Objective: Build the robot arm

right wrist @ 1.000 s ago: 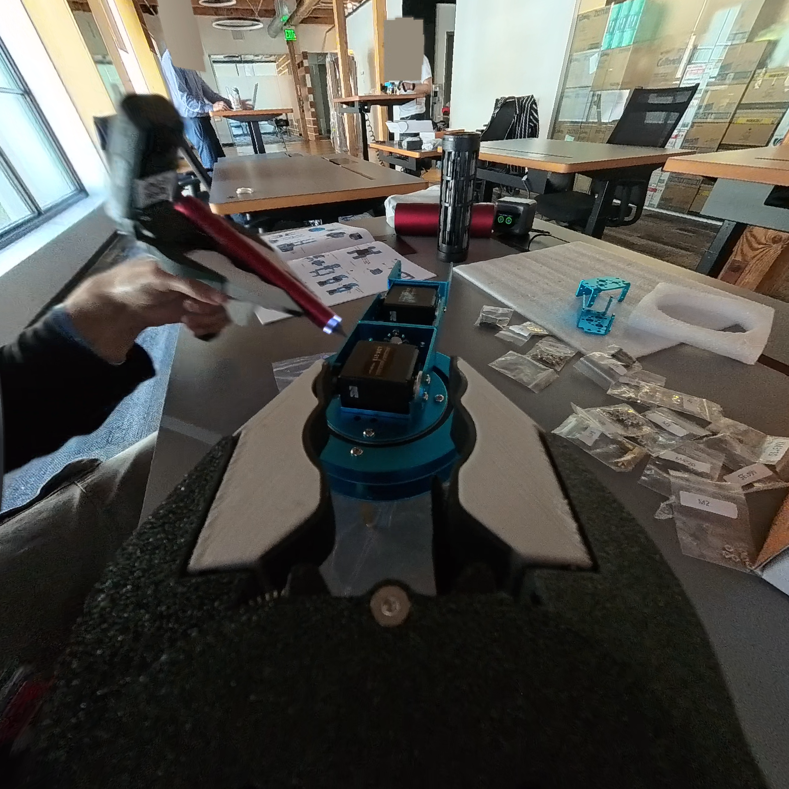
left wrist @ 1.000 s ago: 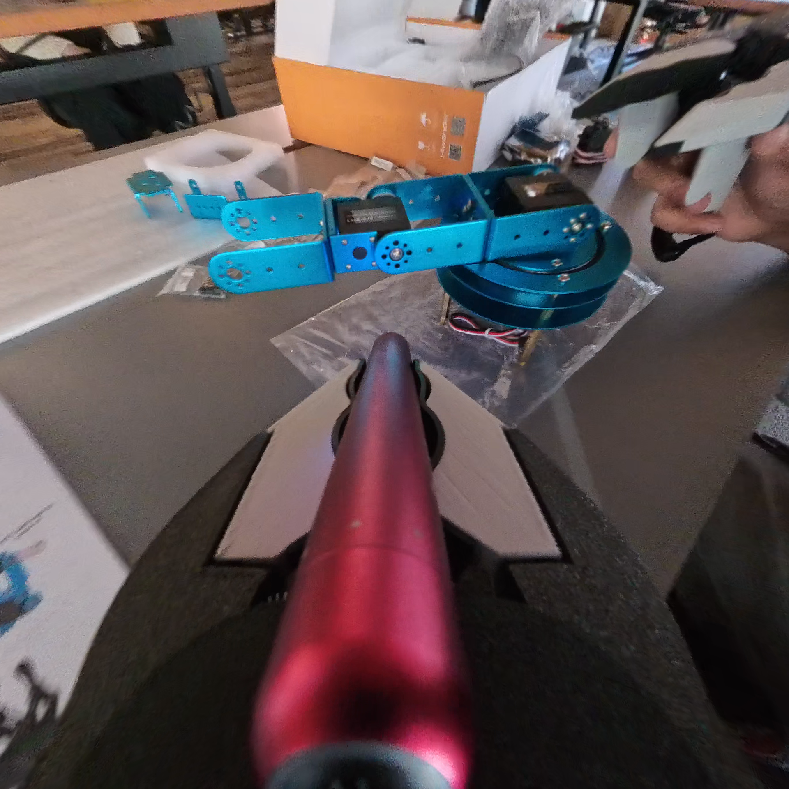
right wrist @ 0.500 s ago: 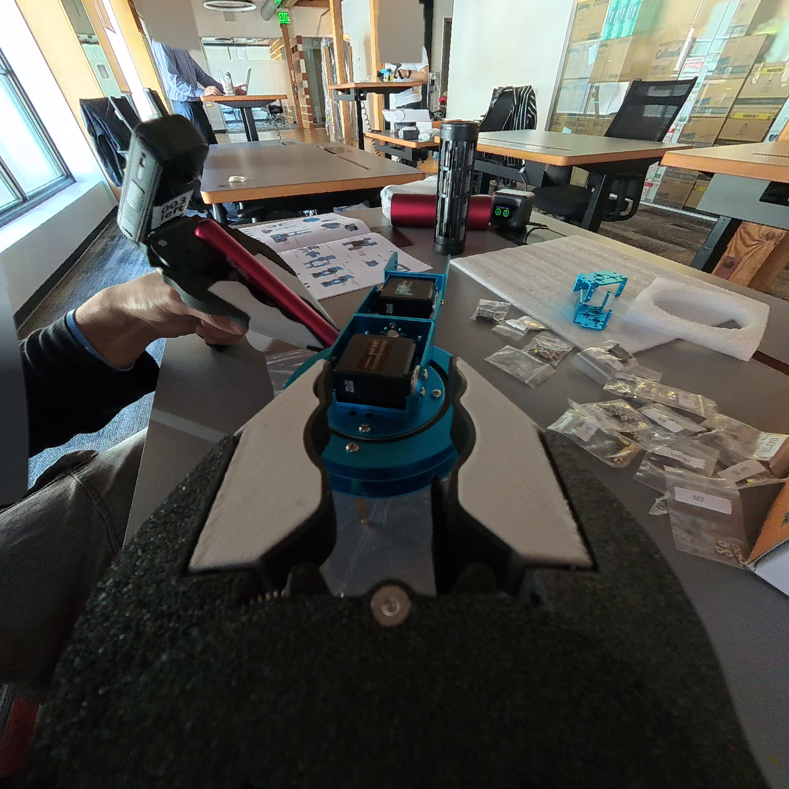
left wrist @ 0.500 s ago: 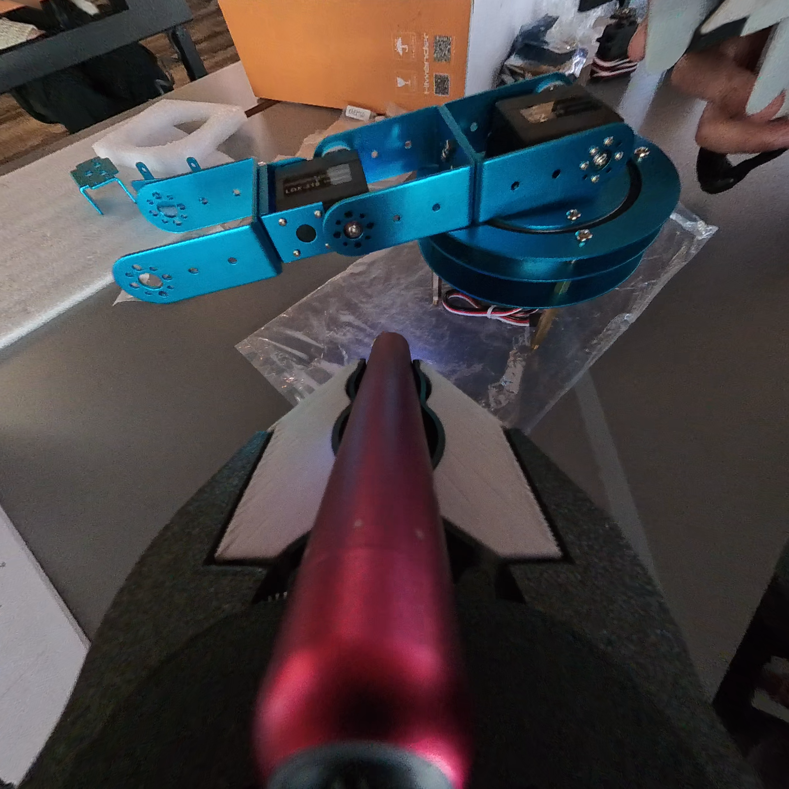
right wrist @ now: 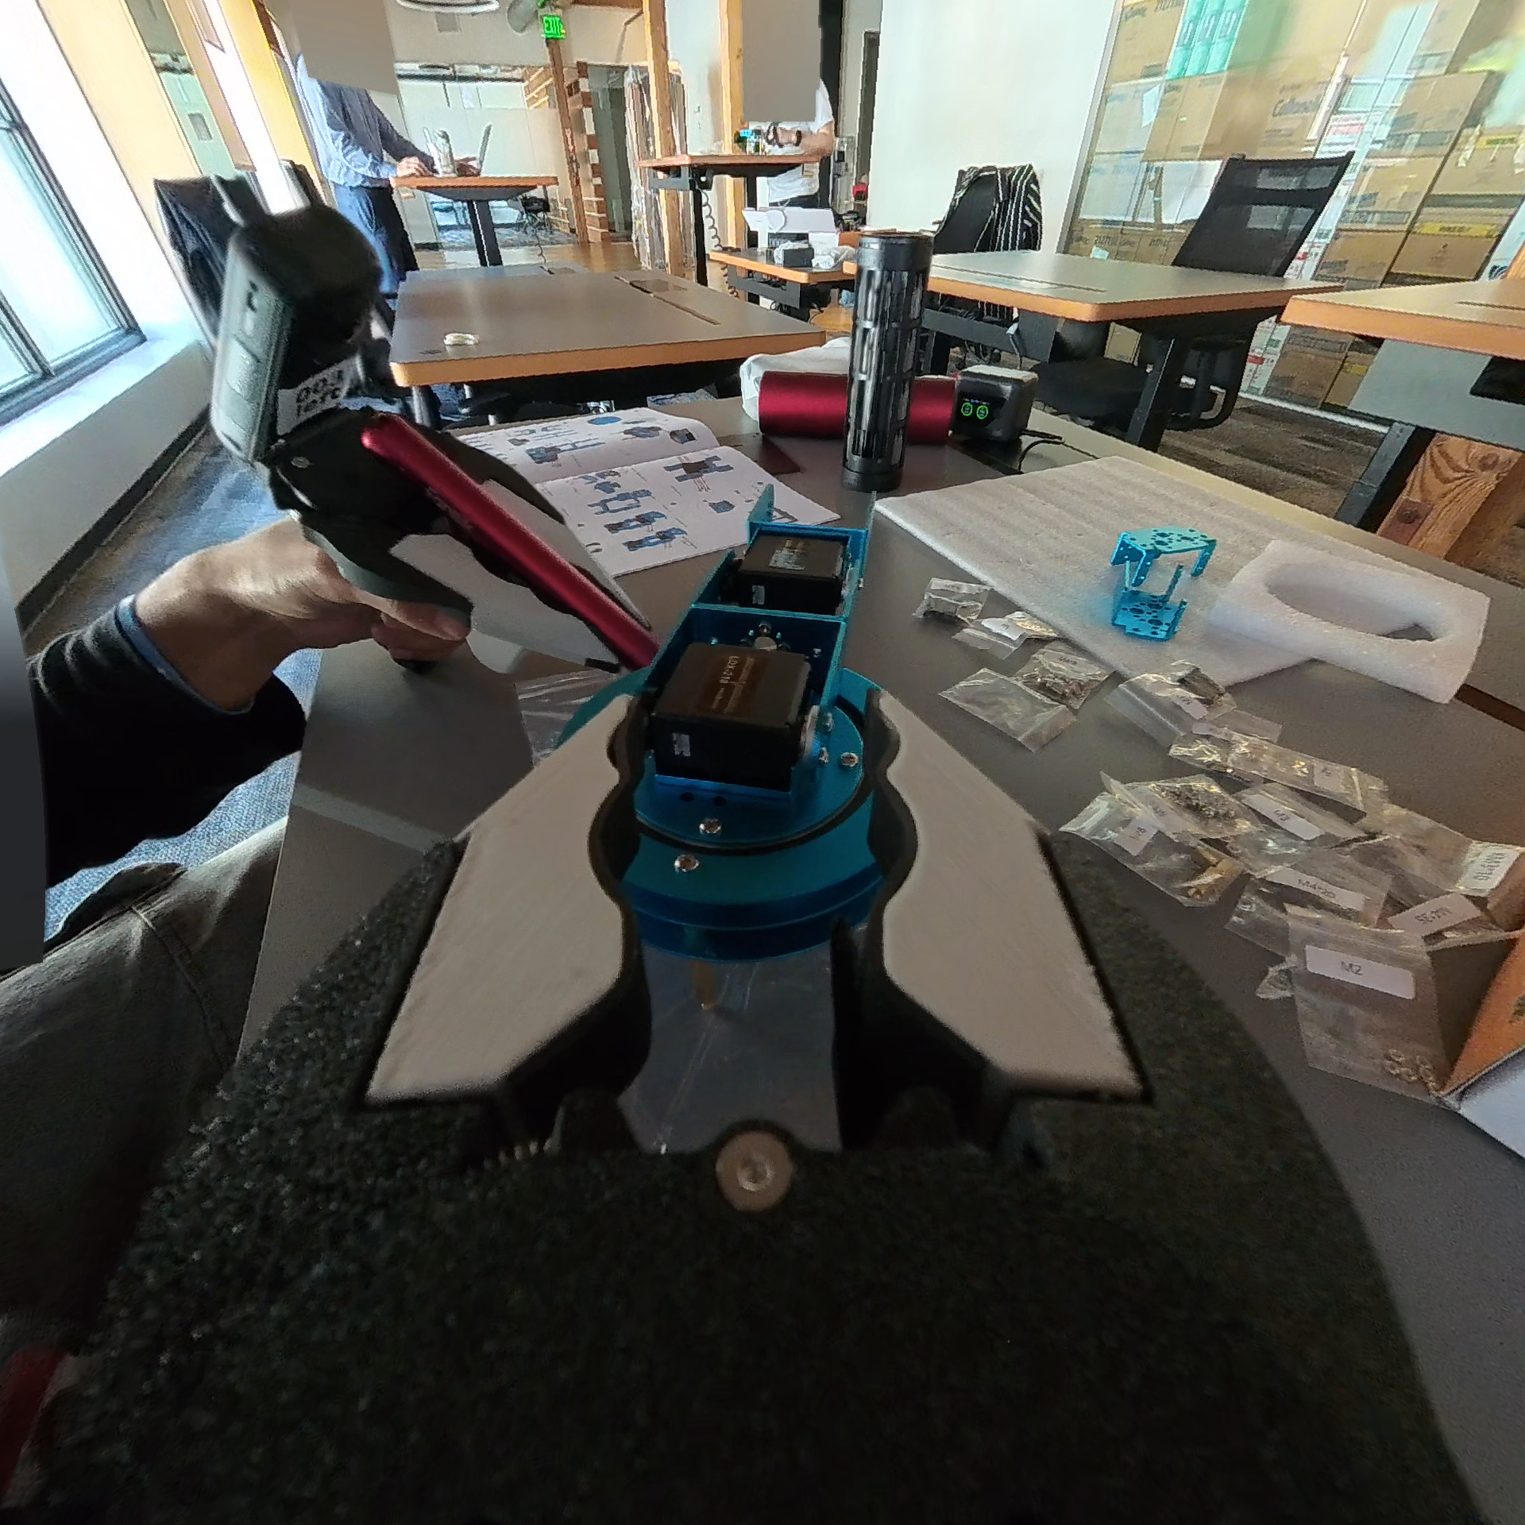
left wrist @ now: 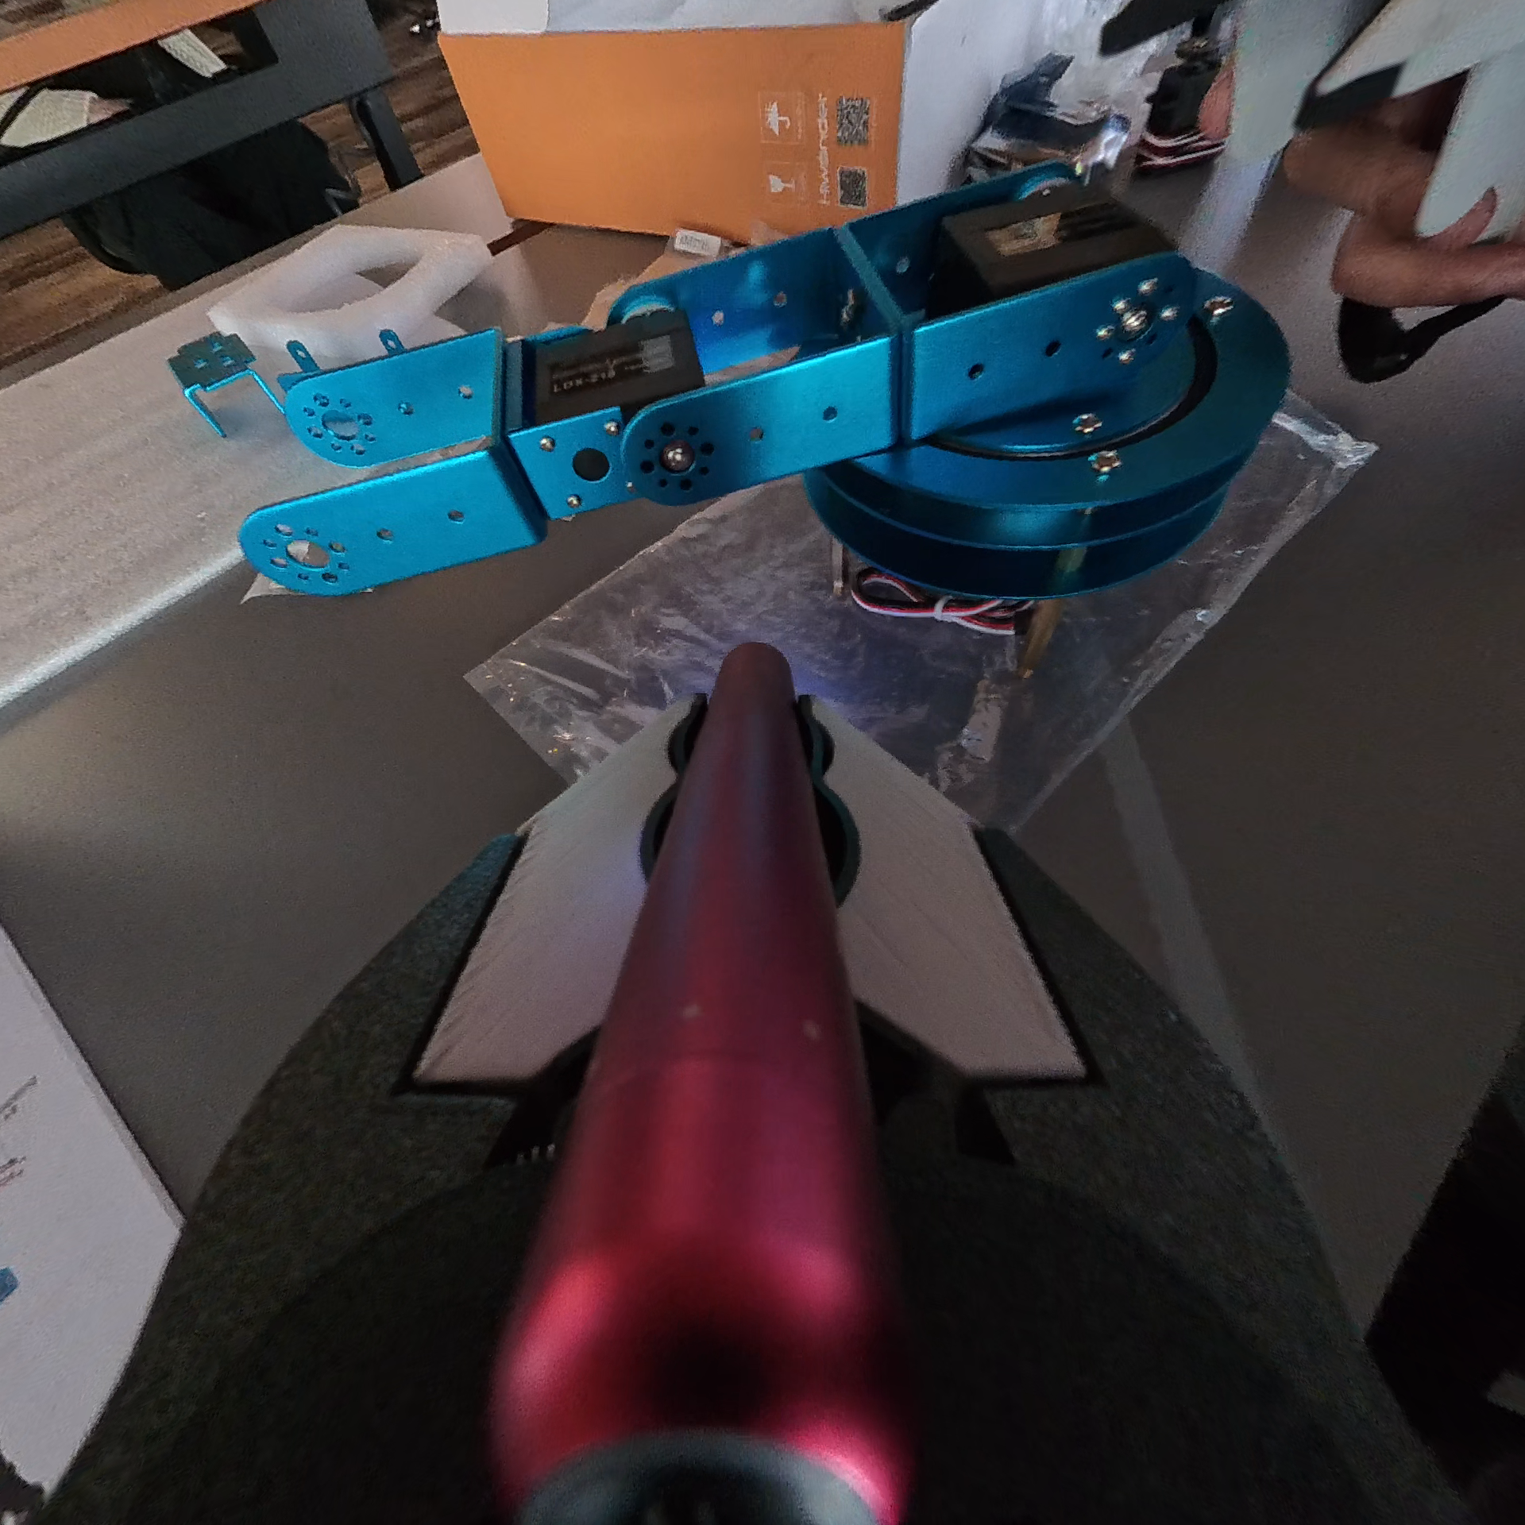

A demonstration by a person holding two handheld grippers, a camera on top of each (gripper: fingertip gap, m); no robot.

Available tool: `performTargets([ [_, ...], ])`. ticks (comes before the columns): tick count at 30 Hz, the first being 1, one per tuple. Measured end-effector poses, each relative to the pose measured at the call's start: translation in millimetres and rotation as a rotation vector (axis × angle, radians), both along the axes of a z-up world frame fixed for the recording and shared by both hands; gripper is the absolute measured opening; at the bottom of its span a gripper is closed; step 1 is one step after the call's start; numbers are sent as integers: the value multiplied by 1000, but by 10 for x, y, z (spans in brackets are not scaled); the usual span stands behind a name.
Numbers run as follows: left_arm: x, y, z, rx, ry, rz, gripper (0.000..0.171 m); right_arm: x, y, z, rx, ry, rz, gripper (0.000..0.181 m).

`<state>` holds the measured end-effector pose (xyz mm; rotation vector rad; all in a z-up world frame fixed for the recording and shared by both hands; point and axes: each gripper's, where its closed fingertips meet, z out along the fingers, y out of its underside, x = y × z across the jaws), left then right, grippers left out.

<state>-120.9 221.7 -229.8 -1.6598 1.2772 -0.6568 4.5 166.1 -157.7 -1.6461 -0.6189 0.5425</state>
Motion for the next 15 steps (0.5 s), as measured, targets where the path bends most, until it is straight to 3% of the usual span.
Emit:
performTargets([
  [1,-15,-33,22,1,-12,-4,20,-6,-5,1,7,-10,0,52],
  [6,-126,-321,248,4,-131,-64,20,-216,-162,-2,83,-99,87,42],
  [11,-214,-445,571,-45,-340,-106,20,-678,-444,-60,59,-175,333,22],
  [15,-259,-545,911,-125,-571,-190,20,-838,-331,3,29,-272,357,33],
])
